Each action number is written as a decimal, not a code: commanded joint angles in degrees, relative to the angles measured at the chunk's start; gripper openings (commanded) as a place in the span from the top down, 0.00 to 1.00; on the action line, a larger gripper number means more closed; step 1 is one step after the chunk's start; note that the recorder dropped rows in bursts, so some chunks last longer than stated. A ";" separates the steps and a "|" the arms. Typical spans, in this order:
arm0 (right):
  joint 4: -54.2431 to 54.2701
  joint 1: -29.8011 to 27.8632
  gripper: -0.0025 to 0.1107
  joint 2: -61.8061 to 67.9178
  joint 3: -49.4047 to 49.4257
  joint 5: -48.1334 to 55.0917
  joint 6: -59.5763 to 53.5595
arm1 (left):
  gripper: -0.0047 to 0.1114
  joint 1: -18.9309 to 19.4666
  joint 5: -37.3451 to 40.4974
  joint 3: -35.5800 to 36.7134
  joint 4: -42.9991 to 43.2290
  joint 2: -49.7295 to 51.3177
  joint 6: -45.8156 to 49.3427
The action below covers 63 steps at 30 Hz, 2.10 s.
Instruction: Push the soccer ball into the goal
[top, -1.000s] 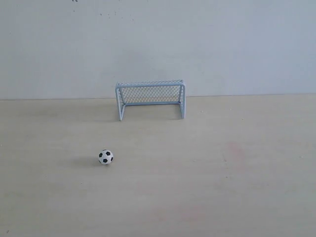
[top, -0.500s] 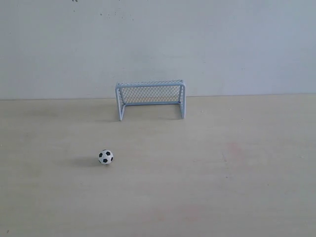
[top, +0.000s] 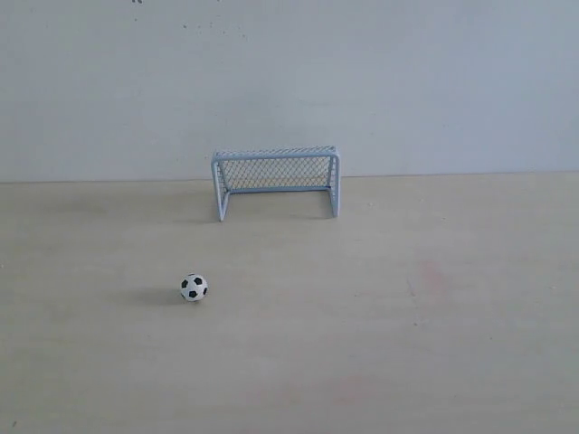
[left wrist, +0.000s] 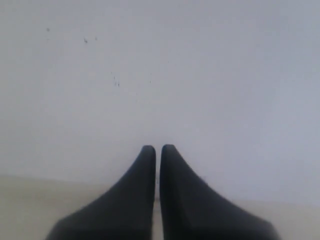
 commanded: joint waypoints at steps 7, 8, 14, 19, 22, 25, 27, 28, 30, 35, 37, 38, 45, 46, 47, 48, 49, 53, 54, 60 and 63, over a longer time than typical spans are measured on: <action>-0.02 0.06 0.98 -0.27 -0.06 -0.74 -0.12 | 0.92 0.01 -3.52 -9.72 -1.77 13.01 7.50; -0.02 0.06 0.98 -0.27 -0.06 -0.74 -0.12 | 0.92 0.01 -2.55 -12.09 -2.67 16.63 10.36; -0.02 0.06 0.98 -0.27 -0.06 -0.74 -0.12 | 0.92 0.01 12.93 -30.89 -3.18 39.89 26.86; -0.02 0.06 0.98 -0.27 -0.06 -0.74 -0.12 | 0.92 0.01 32.54 -43.76 -3.18 56.96 51.90; -0.02 0.06 0.98 -0.27 -0.06 -0.74 -0.12 | 0.92 0.01 34.81 -45.45 -1.44 63.78 60.48; -0.02 0.06 0.98 -0.27 -0.06 -0.74 -0.12 | 0.92 0.01 34.62 -45.45 -1.27 69.83 75.66; -0.02 0.06 0.98 -0.27 -0.06 -0.74 -0.12 | 0.92 0.01 34.07 -45.45 -1.27 74.33 84.73; -0.02 0.06 0.98 -0.27 -0.06 -0.74 -0.12 | 0.92 0.01 33.22 -45.45 -1.27 76.20 87.21; -0.02 0.06 0.98 -0.27 -0.06 -0.74 -0.12 | 0.92 0.01 28.83 -45.45 -1.27 80.93 89.96; -0.02 0.06 0.98 -0.27 -0.06 -0.74 -0.12 | 0.92 0.01 19.19 -45.45 -1.27 92.35 101.13; -0.02 0.06 0.98 -0.27 -0.06 -0.74 -0.12 | 0.92 0.01 14.37 -45.45 -0.96 97.11 106.54; -0.02 0.06 0.98 -0.27 -0.06 -0.74 -0.12 | 0.92 0.01 13.25 -45.45 -0.96 98.68 108.46; -0.02 0.06 0.98 -0.27 -0.06 -0.74 -0.12 | 0.92 -0.61 10.35 -48.24 -1.22 108.75 112.54; -0.02 0.06 0.98 -0.27 -0.06 -0.74 -0.12 | 0.92 -1.00 11.40 -49.05 -0.97 110.01 113.26; -0.02 0.06 0.98 -0.27 -0.06 -0.74 -0.12 | 0.92 -1.57 12.04 -49.80 -0.82 110.52 113.74; -0.02 0.06 0.98 -0.27 -0.06 -0.74 -0.12 | 0.92 -2.40 12.86 -50.78 -0.83 111.29 114.53; -0.02 0.06 0.98 -0.27 -0.06 -0.74 -0.12 | 0.92 -3.32 14.08 -52.05 -0.83 111.88 114.66; -0.02 0.06 0.98 -0.27 -0.06 -0.63 -0.12 | 0.92 -6.07 23.56 -56.95 -1.60 114.51 115.55; -0.02 0.06 0.98 -0.27 -0.06 -0.63 -0.12 | 0.92 -6.48 25.40 -58.02 -1.23 115.29 115.38; -0.02 0.06 0.98 -0.27 -0.06 -0.63 -0.12 | 0.92 -6.77 30.90 -59.19 0.60 118.18 114.29; -0.02 0.06 0.98 -0.27 -0.06 -0.63 -0.12 | 0.92 -6.77 29.86 -59.19 12.06 119.04 109.66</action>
